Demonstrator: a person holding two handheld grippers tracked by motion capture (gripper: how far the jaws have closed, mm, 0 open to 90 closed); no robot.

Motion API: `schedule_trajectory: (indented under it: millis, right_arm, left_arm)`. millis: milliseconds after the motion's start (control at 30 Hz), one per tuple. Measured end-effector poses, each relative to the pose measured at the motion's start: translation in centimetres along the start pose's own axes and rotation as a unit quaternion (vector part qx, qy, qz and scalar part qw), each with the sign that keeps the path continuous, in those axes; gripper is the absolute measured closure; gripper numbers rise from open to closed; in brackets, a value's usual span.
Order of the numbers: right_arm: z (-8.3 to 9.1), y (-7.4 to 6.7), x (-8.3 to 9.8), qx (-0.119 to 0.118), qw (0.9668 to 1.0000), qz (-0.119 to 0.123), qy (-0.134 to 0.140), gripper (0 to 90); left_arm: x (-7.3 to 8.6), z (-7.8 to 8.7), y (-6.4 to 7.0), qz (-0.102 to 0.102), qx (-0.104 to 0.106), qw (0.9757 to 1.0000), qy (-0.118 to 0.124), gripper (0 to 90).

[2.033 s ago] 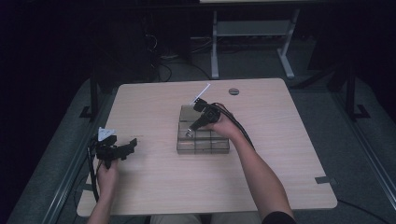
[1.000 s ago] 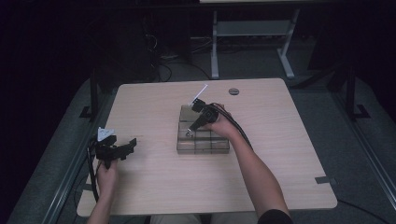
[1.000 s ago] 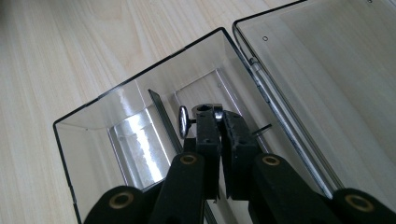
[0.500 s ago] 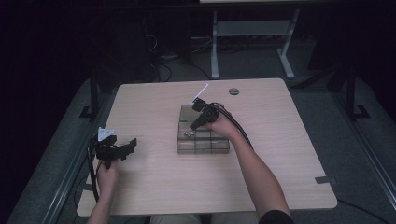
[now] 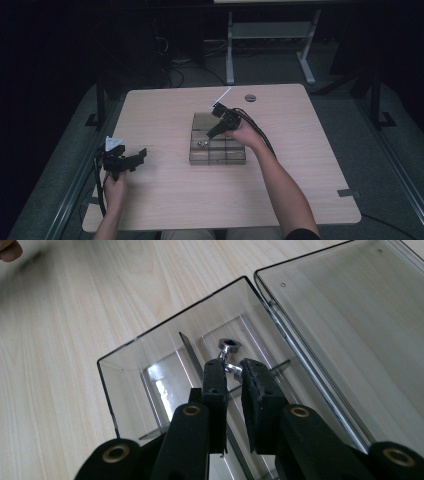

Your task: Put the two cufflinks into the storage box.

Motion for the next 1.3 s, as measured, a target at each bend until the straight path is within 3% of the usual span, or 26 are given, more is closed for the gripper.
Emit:
schedule_trajectory:
  millis: [1300]
  right_arm:
    - [5.4,1.7,4.8,0.004,0.9983,-0.039,0.044,63.8]
  left_arm:
    - [0.0,0.0,0.1,-0.007,-0.001,1.0,-0.004,12.8]
Point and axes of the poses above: each handheld gripper's, and its own axes: z roughly backward along the jaws, x roughly out of its underside, y roughly to its right, the point moved 4 cm from there along -z, roughly forward along the jaws, and after that the axes turned 2 degrees about -z, right-handed, at the moved point
